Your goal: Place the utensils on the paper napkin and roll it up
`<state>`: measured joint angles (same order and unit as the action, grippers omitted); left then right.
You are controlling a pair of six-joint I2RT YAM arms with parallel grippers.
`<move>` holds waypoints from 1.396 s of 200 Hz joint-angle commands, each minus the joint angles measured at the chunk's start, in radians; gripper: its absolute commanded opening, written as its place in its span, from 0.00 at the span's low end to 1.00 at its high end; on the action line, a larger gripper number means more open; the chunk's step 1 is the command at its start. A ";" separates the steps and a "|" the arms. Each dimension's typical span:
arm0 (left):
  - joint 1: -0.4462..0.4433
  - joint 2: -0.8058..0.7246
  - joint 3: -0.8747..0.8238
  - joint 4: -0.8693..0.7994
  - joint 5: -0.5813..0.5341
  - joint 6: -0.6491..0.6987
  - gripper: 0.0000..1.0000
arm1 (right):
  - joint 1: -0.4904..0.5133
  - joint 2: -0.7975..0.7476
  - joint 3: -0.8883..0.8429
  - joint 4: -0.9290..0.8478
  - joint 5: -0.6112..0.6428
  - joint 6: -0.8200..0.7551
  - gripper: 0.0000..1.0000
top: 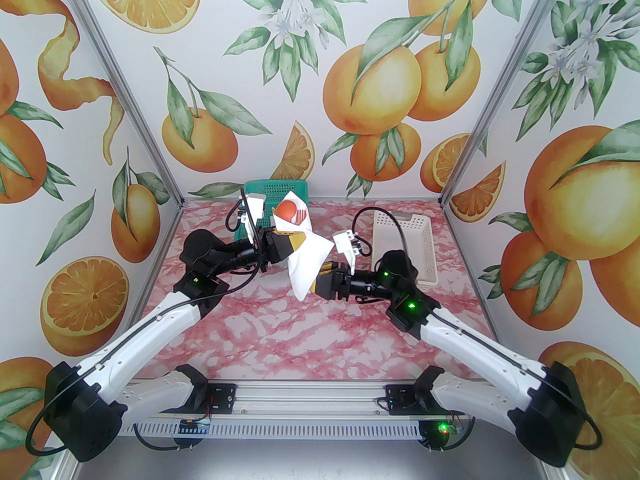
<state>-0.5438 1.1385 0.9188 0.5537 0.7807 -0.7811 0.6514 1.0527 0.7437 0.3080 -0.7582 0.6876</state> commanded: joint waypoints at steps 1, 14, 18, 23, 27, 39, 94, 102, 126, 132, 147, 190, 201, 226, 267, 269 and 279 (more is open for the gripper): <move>-0.001 -0.028 0.022 0.016 -0.018 0.008 0.00 | -0.030 -0.072 -0.019 -0.121 -0.025 -0.046 0.67; 0.000 -0.028 0.022 0.026 -0.020 0.002 0.00 | -0.045 -0.116 -0.023 -0.202 -0.040 -0.082 0.76; 0.001 -0.029 0.022 0.028 -0.021 0.002 0.00 | -0.052 -0.129 -0.024 -0.229 -0.044 -0.094 0.78; 0.002 -0.028 0.022 0.030 -0.020 0.001 0.00 | -0.062 -0.149 -0.025 -0.260 -0.047 -0.108 0.81; 0.002 -0.028 0.022 0.031 -0.021 0.001 0.00 | -0.072 -0.163 -0.026 -0.283 -0.053 -0.117 0.83; 0.003 -0.028 0.022 0.032 -0.022 -0.001 0.00 | -0.111 -0.203 -0.029 -0.332 -0.073 -0.131 0.88; 0.004 -0.025 0.015 0.051 -0.017 -0.011 0.00 | -0.121 -0.126 -0.040 0.045 -0.140 0.087 0.97; 0.004 -0.025 0.015 0.052 -0.019 -0.012 0.00 | -0.099 -0.095 -0.025 0.066 -0.121 0.081 0.98; 0.004 -0.025 0.015 0.049 -0.021 -0.010 0.00 | -0.037 -0.015 0.014 0.159 -0.086 0.085 0.99; 0.004 -0.024 0.016 0.046 -0.021 -0.010 0.00 | -0.026 0.004 0.018 0.196 -0.085 0.099 0.99; 0.004 -0.025 0.015 0.039 -0.026 -0.007 0.00 | -0.004 0.044 0.029 0.272 -0.085 0.124 0.98; 0.004 -0.027 0.012 0.026 -0.042 -0.004 0.00 | 0.025 0.090 0.023 0.411 -0.076 0.184 0.95; 0.004 -0.024 0.011 0.026 -0.044 -0.005 0.00 | 0.024 0.086 0.020 0.421 -0.068 0.186 0.95; 0.004 -0.024 0.009 0.027 -0.049 -0.005 0.00 | 0.022 0.059 0.010 0.410 -0.060 0.166 0.96; 0.005 -0.022 0.008 0.030 -0.058 -0.007 0.00 | 0.037 0.058 0.031 0.325 -0.018 0.122 0.97; 0.004 -0.023 0.007 0.031 -0.059 -0.007 0.00 | 0.039 0.060 0.033 0.320 -0.016 0.118 0.97; 0.004 -0.022 0.007 0.031 -0.062 -0.009 0.00 | 0.046 0.067 0.044 0.300 -0.004 0.102 0.95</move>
<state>-0.5434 1.1320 0.9188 0.5636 0.7345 -0.7856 0.6777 1.1110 0.7441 0.6483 -0.8104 0.8375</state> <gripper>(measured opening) 0.104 0.970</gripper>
